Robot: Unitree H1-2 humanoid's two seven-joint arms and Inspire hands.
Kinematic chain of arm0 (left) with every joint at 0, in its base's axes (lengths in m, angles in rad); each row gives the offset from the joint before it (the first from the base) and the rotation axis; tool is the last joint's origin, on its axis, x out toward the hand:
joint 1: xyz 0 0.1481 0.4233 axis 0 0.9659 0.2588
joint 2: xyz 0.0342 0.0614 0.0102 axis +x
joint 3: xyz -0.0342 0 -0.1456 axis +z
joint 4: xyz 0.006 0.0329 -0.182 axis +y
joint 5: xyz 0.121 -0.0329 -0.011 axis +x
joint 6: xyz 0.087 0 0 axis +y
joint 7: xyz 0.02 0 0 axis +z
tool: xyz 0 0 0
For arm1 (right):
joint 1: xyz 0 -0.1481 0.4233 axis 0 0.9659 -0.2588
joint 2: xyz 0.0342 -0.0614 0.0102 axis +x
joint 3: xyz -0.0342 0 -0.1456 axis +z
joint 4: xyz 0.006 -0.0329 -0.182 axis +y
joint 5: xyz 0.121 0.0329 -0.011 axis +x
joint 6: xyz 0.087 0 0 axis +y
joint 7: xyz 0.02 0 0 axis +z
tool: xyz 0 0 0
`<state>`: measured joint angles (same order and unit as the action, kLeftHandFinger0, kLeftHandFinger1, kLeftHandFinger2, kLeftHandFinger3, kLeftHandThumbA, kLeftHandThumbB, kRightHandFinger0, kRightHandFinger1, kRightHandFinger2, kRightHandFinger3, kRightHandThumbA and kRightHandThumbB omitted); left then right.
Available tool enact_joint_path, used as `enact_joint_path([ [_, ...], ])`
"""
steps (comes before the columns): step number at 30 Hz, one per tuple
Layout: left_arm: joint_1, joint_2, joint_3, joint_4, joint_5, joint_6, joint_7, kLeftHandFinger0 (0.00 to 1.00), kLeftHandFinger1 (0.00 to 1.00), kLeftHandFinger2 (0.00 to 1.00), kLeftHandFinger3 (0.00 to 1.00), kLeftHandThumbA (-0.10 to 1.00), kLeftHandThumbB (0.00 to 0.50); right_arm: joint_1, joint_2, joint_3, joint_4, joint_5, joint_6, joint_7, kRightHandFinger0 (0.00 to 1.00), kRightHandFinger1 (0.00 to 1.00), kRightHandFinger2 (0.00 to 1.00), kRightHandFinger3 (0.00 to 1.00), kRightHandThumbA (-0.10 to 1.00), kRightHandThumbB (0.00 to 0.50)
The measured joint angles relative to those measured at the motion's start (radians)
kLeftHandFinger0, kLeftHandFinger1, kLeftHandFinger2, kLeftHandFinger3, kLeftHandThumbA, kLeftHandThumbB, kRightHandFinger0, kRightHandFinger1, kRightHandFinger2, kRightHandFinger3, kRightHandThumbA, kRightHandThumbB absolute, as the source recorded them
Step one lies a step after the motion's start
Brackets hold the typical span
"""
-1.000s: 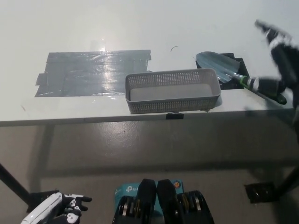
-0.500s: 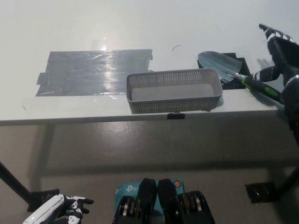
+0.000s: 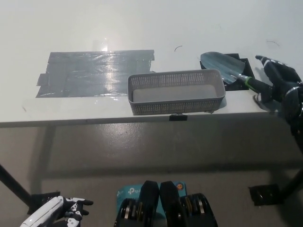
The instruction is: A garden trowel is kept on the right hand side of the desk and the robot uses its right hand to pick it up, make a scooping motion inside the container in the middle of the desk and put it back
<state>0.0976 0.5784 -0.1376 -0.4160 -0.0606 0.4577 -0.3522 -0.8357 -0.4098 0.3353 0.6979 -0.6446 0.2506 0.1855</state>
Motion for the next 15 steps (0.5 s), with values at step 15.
enact_joint_path([
  [15, -0.021, 0.000, -0.012, -0.003, 0.004, 0.000, -0.001, 0.74, 0.74, 0.80, 0.95, 1.00, 0.451, -0.047, -0.006, 0.002, 0.172, 0.042, -0.026, 0.037, 0.89, 0.98, 1.00, 1.00, 0.44, 0.176],
])
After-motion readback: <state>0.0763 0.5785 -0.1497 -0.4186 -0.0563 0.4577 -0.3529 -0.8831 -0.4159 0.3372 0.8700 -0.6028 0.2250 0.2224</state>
